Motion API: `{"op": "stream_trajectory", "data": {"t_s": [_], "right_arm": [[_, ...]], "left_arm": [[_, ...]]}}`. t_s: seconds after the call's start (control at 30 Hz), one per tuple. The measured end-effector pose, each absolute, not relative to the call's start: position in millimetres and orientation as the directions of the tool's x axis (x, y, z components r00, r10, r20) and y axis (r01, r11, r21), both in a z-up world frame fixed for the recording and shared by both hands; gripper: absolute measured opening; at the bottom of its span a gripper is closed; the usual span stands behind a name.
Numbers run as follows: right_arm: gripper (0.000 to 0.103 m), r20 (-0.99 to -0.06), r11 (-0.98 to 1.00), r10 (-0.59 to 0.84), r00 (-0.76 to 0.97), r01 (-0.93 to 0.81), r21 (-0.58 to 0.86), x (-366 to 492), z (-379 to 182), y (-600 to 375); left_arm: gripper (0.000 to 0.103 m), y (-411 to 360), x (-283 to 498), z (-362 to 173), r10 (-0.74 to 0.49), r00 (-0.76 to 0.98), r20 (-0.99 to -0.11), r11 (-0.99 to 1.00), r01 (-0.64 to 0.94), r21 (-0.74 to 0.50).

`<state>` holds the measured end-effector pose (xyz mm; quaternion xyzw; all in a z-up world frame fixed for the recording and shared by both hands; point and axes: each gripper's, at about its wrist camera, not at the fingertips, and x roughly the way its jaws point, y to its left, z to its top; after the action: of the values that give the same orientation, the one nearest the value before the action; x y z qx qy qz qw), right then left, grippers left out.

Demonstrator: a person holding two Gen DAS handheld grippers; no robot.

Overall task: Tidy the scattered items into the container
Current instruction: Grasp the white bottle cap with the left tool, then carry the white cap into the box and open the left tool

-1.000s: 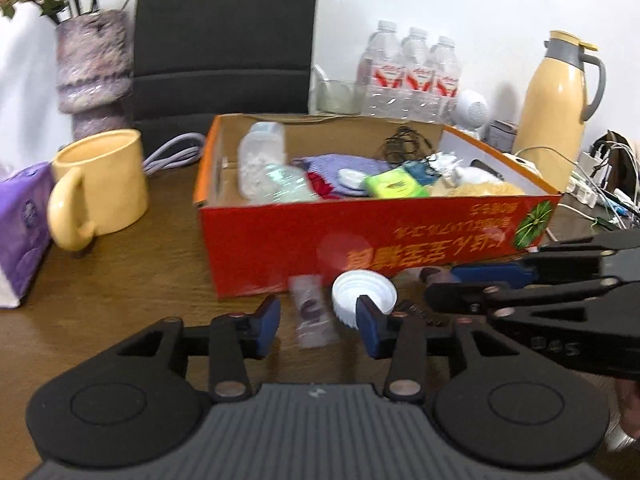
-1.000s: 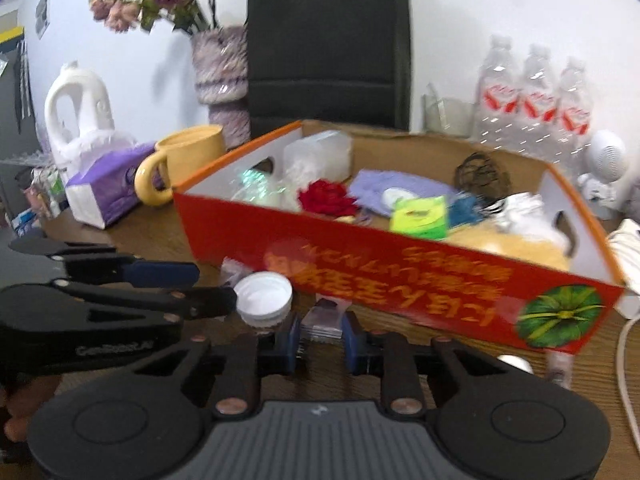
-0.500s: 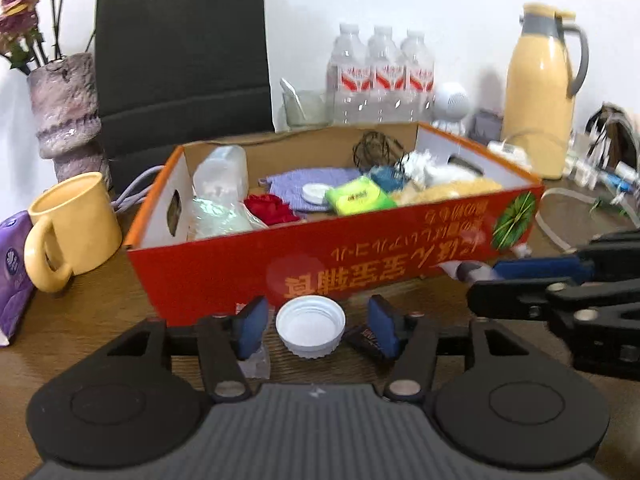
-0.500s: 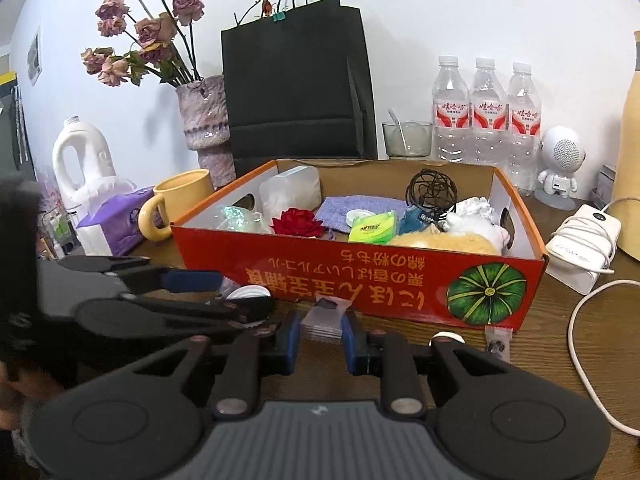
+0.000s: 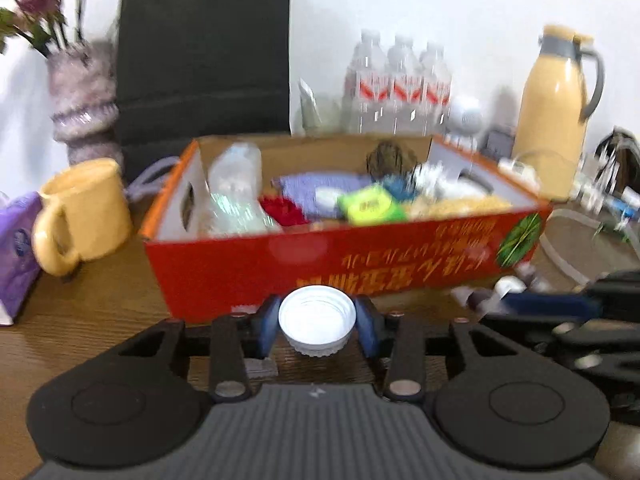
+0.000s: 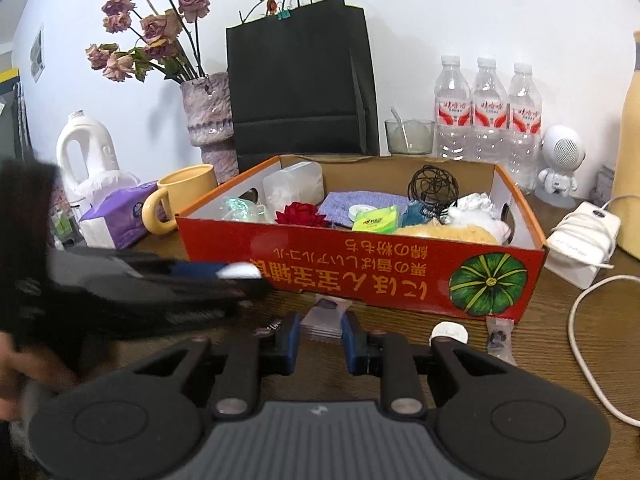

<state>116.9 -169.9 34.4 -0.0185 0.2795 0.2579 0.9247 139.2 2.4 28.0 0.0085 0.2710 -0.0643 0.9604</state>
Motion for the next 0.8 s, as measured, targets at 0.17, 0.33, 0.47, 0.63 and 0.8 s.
{"op": "stream_trajectory", "data": {"t_s": [0.17,0.33,0.47,0.63,0.8], "right_arm": [[0.021,-0.482,0.877,0.443,0.756,-0.477,0.057,67.9,41.4,-178.2],[0.021,-0.473,0.886,0.429,0.769,-0.461,0.054,17.8,41.5,-192.5],[0.021,-0.465,0.882,0.432,0.773,-0.471,0.037,-7.9,49.1,-195.2],[0.021,-0.427,0.88,0.447,0.786,-0.472,0.054,-7.5,66.4,-194.6],[0.021,-0.371,0.881,0.455,0.809,-0.471,0.054,15.2,94.6,-192.6]], "left_arm": [[0.041,9.5,68.7,52.1,-0.092,0.897,-0.432,0.996,0.076,-0.054],[0.041,6.7,-3.1,49.6,-0.033,0.917,-0.397,0.999,0.041,0.011],[0.041,11.0,-26.8,48.3,-0.052,0.909,-0.413,0.999,0.048,-0.019],[0.041,16.1,-18.6,60.8,-0.06,0.922,-0.383,0.998,0.044,-0.05],[0.041,14.7,22.1,86.5,-0.077,0.946,-0.315,0.997,0.079,-0.004]]}}
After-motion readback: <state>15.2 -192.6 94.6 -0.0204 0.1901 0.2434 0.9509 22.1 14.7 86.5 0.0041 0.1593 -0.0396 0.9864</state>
